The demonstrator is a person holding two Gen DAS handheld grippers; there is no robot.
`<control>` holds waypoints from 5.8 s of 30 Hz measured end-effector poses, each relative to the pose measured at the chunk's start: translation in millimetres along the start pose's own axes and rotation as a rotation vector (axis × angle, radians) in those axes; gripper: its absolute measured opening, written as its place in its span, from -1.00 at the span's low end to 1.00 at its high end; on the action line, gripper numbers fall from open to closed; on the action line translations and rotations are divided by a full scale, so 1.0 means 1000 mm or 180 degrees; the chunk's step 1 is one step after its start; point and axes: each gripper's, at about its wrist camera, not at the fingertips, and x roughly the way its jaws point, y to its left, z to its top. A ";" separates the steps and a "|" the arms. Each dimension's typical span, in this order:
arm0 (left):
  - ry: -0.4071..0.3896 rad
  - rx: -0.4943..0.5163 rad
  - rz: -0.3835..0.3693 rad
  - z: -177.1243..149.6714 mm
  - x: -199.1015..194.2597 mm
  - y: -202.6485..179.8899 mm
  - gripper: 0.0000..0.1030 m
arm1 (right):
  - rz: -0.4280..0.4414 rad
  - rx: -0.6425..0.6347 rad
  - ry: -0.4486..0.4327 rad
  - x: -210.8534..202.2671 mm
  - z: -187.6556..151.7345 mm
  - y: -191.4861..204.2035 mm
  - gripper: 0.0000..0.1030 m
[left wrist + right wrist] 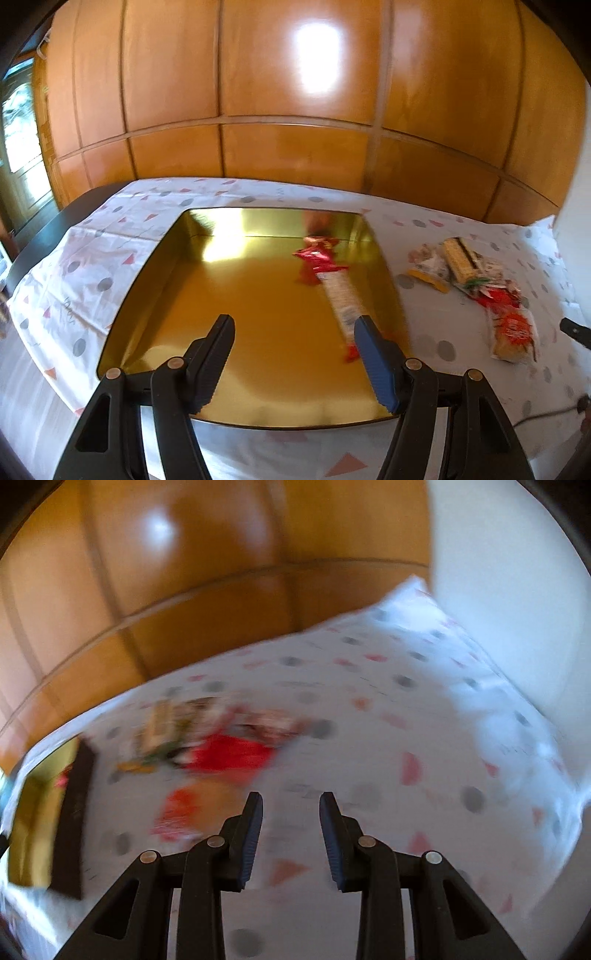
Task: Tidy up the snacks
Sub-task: 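Move the left gripper to the red CAKE bun bag and grasp it, then hold the CAKE bun bag with the left gripper while the right gripper grasps the BA ZHEN pack, then lower the CAKE bun bag into the gold tin and open the left gripper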
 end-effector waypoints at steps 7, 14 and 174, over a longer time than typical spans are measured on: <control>0.0046 0.0278 -0.0386 0.001 -0.002 -0.038 0.40 | 0.0089 -0.0174 0.0371 0.041 -0.016 0.008 -0.38; 0.0364 0.0512 -0.0968 -0.001 0.006 -0.082 0.51 | 0.1140 -0.0380 0.0518 0.040 -0.024 0.039 -0.38; 0.0817 -0.0254 -0.0460 0.044 0.071 0.011 0.40 | 0.0088 -0.1495 0.0450 0.087 0.009 -0.003 -0.34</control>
